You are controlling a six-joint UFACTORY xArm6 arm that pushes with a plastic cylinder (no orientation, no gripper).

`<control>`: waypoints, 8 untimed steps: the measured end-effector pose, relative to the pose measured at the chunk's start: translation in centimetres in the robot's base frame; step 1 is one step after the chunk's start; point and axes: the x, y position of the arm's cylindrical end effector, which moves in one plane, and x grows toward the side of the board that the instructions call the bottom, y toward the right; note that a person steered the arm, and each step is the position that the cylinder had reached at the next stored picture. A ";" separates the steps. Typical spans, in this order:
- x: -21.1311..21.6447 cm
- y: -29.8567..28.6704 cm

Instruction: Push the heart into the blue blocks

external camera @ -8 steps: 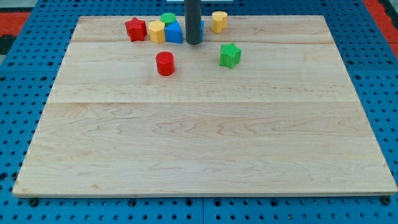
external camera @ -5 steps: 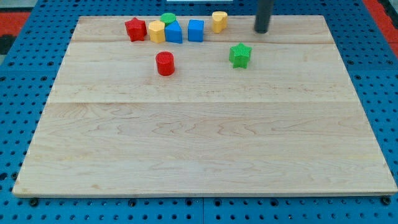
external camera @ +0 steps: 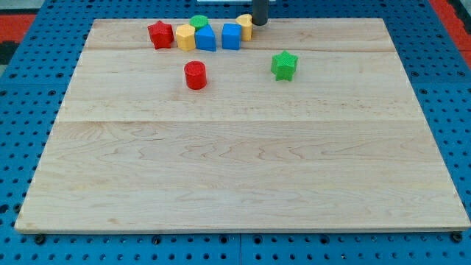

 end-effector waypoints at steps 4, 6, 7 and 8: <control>-0.5 -4.8; -0.4 -9.1; -0.5 -10.0; -0.5 -10.0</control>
